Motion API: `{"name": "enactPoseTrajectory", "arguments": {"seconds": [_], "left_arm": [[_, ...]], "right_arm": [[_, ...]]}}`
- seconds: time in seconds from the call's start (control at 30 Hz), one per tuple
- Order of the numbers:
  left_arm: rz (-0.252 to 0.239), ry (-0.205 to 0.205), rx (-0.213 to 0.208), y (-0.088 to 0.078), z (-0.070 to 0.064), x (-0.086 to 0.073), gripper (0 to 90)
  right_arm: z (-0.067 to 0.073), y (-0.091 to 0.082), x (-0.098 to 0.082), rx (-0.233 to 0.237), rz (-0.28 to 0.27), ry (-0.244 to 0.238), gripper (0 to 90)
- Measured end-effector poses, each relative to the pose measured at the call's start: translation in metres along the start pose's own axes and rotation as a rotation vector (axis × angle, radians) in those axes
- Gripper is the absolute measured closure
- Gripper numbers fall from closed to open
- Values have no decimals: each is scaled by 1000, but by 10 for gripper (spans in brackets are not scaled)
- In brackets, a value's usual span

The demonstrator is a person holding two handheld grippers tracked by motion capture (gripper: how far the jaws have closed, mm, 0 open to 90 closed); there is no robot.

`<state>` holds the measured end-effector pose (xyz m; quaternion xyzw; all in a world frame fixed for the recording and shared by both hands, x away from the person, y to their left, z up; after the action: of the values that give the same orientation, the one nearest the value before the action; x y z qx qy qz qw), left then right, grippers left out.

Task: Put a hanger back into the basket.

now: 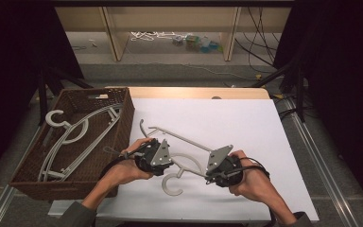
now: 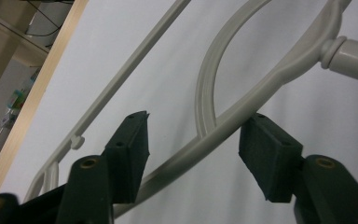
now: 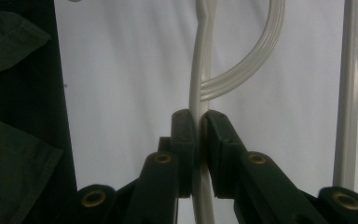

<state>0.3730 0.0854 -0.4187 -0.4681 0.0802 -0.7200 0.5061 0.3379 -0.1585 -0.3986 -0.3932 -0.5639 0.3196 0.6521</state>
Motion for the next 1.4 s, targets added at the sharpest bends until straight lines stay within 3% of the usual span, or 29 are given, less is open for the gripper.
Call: {"name": "enactPoseTrajectory", "arguments": {"seconds": [0.27,0.43,0.63,0.77,0.83,1.03,1.1,1.33,1.4], "left_arm": [[-43,74,-28,0,-5,4,538],[-58,167,-43,-2,-8,8,624],[-77,213,-68,-6,-10,10,673],[-97,214,-104,-7,-12,11,729],[-97,216,-114,-7,-12,11,745],[-117,170,-145,-10,-10,12,769],[-127,121,-158,-11,-8,12,776],[-89,25,-163,-12,-9,18,793],[-72,-36,-163,-12,-5,18,794]], "right_arm": [[0,-1,1,8,-14,-5,824],[-1,-3,-2,28,-16,-7,824],[-6,-6,-7,69,-30,-19,824],[-11,-13,-10,67,-54,-32,821],[-13,-17,-11,95,-81,-35,819],[-19,-22,-15,107,-127,-34,796],[-21,-24,-16,87,-136,-23,780],[-29,-30,-18,-23,-187,37,693],[-29,-32,-18,-63,-216,78,622]]}}
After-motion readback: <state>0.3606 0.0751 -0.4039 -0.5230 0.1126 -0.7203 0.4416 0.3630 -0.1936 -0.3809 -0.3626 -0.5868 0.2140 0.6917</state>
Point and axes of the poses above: each handheld gripper's, and its own axes: y roughly forward along the jaws, x roughly out of its top, z roughly to its left, the point moved 1 cm from there along y, roughly forward along the jaws, and after that the axes turned 12 degrees about x, right-handed, at the moved point
